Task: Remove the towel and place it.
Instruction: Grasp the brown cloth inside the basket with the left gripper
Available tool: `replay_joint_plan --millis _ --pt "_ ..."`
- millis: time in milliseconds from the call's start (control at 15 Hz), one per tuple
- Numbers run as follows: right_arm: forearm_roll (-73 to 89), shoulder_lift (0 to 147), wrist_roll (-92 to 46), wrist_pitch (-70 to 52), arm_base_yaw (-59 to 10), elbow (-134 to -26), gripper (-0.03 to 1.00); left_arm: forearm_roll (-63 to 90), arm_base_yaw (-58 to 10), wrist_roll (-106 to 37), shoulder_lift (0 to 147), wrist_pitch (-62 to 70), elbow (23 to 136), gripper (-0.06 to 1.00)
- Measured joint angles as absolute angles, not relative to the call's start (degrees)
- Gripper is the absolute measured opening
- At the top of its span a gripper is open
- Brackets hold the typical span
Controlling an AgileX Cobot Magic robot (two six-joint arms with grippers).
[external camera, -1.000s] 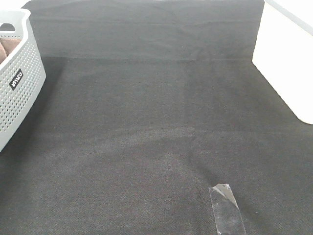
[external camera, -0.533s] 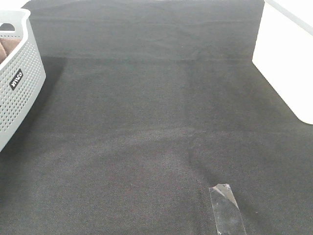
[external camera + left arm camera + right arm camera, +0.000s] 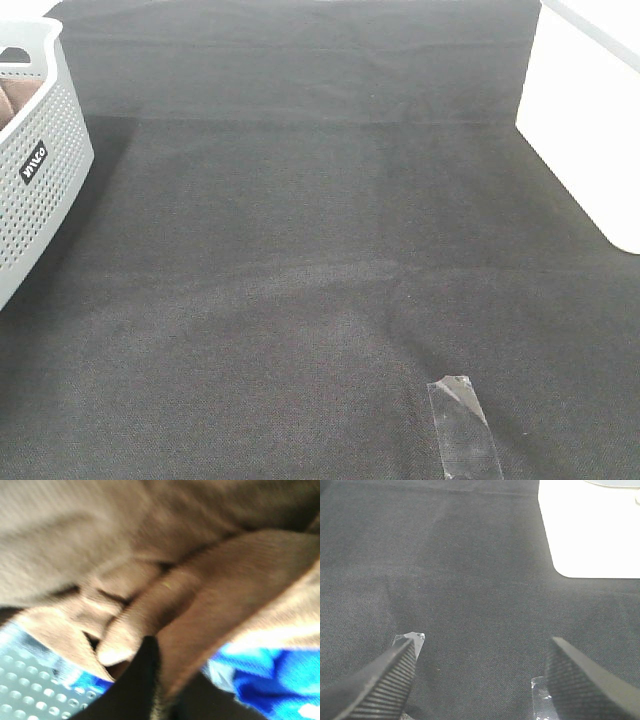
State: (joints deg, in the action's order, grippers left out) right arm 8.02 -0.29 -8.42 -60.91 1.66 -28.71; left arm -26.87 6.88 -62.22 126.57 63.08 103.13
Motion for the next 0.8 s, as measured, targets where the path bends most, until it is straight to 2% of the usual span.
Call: replay_joint_plan --millis 267,533,800 --pt "8.02 -0.29 -8.42 -60.91 1.66 -28.71 0.67 -26.87 6.88 -58.79 125.76 65.55 103.25 0.0" --pt "8.02 -0.29 -8.42 -60.91 1.66 -28.71 0.67 -25.32 6.88 -45.66 120.15 68.07 108.92 0.0" --pt "8.02 -0.29 -8.42 -60.91 1.66 -28.71 0.67 -15.76 6.65 -41.83 110.18 69.21 113.67 0.0"
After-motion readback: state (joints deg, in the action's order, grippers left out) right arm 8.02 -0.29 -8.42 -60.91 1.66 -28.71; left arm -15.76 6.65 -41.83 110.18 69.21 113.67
